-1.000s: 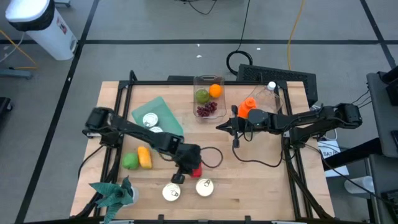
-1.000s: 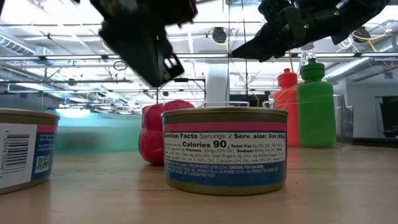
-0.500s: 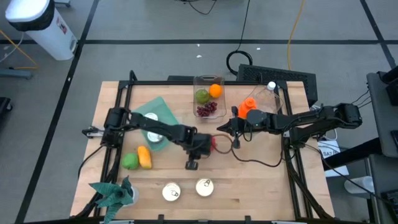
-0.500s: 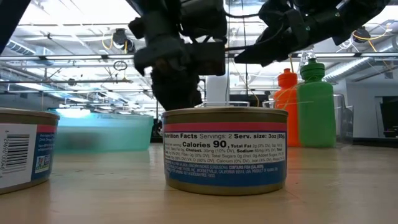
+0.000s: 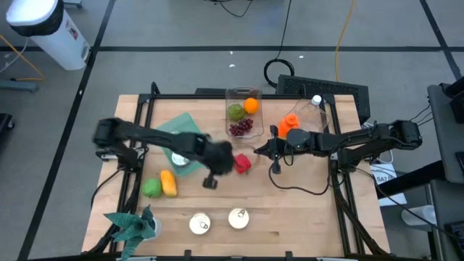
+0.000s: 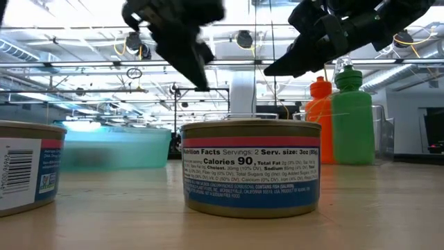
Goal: Pick & Place Food Item
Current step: Put the red bell pepper into the left transparent bin
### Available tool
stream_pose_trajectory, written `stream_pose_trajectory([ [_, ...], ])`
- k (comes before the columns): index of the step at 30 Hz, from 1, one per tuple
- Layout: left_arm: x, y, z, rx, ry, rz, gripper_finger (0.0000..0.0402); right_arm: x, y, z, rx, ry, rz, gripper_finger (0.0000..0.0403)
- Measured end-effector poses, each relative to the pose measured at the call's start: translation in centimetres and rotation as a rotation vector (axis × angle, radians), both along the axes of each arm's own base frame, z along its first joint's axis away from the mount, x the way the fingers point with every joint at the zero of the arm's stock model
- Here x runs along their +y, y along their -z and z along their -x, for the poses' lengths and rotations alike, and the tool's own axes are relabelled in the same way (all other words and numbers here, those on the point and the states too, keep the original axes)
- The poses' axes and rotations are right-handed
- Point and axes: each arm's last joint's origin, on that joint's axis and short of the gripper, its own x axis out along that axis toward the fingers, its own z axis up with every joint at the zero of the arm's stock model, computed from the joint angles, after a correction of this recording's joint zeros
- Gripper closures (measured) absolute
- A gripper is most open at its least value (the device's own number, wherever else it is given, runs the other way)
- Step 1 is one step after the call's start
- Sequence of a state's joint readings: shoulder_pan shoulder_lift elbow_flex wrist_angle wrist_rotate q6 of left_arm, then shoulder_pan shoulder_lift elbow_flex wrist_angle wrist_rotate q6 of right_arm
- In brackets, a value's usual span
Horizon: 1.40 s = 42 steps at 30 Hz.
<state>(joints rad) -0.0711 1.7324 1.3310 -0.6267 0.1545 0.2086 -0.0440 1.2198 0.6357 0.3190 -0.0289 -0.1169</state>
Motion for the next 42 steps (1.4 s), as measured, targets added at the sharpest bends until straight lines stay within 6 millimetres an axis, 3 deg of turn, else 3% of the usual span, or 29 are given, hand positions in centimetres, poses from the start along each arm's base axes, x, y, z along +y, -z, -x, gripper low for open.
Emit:
stream_pose_trajectory([
  [3,2.0,-1.9,3.1,-0.116,-0.08,-0.009,0.0401,0.4,0.0,0.0,0.002,-0.021,0.008,0.0403],
  [6,3.4,-2.3,7.0,-0.266,-0.165,0.022,0.0402,0.9,0.0,0.0,0.002,-0.048,0.031,0.0403],
  [10,4.5,-0.6,11.5,-0.464,-0.297,0.031,0.0401,1.5,0.0,0.0,0.003,-0.057,-0.005,0.0403],
  [16,5.0,1.8,15.3,-0.705,-0.425,0.071,0.04,2.7,0.7,-0.5,0.02,0.02,0.025,0.0403],
  [19,5.1,2.5,16.1,-0.757,-0.427,0.063,0.04,2.8,0.3,-1.3,0.061,0.099,0.083,0.0395],
  [22,5.2,3.0,16.5,-0.749,-0.415,0.044,0.0399,2.6,-0.8,-2.3,0.14,0.088,0.104,0.0363],
  [30,5.1,3.1,16.5,-0.741,-0.342,0.006,0.0399,3.4,-2.6,-5.8,0.194,-0.087,0.218,0.0195],
  [35,5.1,2.8,16.4,-0.754,-0.329,0.008,0.0399,3.5,-1.8,-7.3,0.194,-0.074,0.187,0.0107],
  [42,5.1,2.8,16.4,-0.749,-0.325,0.009,0.0399,3.7,0.2,-7.9,0.263,-0.111,0.193,0.0031],
])
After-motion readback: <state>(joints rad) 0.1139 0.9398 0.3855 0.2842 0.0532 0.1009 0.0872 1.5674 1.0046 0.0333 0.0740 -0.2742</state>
